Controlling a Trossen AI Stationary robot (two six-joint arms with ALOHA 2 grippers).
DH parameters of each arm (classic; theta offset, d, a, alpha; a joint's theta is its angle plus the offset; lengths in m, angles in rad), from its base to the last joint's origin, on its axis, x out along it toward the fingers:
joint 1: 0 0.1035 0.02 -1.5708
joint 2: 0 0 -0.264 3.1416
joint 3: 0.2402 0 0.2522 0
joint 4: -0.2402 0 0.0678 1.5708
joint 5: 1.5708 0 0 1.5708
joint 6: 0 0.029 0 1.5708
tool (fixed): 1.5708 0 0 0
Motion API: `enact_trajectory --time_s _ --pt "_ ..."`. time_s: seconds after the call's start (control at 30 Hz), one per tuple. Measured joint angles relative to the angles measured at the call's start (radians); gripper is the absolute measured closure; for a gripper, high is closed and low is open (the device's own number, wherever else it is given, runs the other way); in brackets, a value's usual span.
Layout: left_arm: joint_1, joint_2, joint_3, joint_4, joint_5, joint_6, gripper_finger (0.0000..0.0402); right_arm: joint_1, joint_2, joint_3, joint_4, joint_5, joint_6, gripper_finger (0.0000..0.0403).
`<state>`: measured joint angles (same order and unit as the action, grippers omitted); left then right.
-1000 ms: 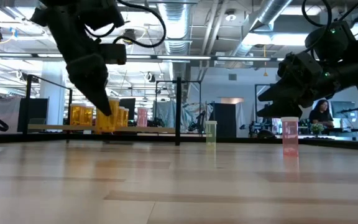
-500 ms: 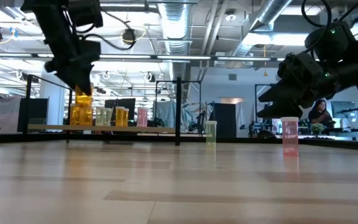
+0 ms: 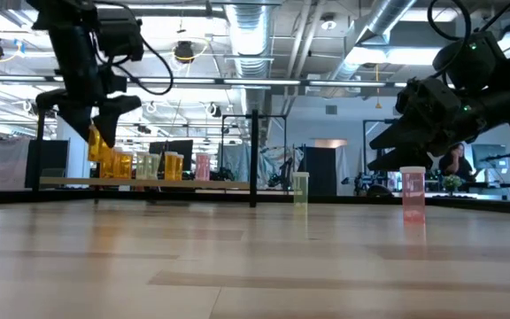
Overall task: Pick and place medicine bottles onto shelf by color
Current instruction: Put the big orange pill bottle aligned with the other orange pill bottle on the shelf
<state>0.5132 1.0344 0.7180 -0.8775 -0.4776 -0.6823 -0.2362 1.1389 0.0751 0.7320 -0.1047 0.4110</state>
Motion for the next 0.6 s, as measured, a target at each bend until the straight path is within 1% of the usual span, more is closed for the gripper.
enact_trajectory --time_s 0.17,0.3,0.6 --pt "-0.001 0.000 -0.062 0.057 -0.011 -0.074 0.0216 0.000 0.000 0.000 0.000 0.000 0.000 0.0076" --pt "-0.001 0.000 -0.069 0.065 -0.051 -0.126 0.0216 0.000 0.000 0.000 0.000 0.000 0.000 0.0076" --pt "-0.001 0.000 -0.069 0.061 -0.063 -0.231 0.0216 0.000 0.000 0.000 0.000 0.000 0.000 0.0076"
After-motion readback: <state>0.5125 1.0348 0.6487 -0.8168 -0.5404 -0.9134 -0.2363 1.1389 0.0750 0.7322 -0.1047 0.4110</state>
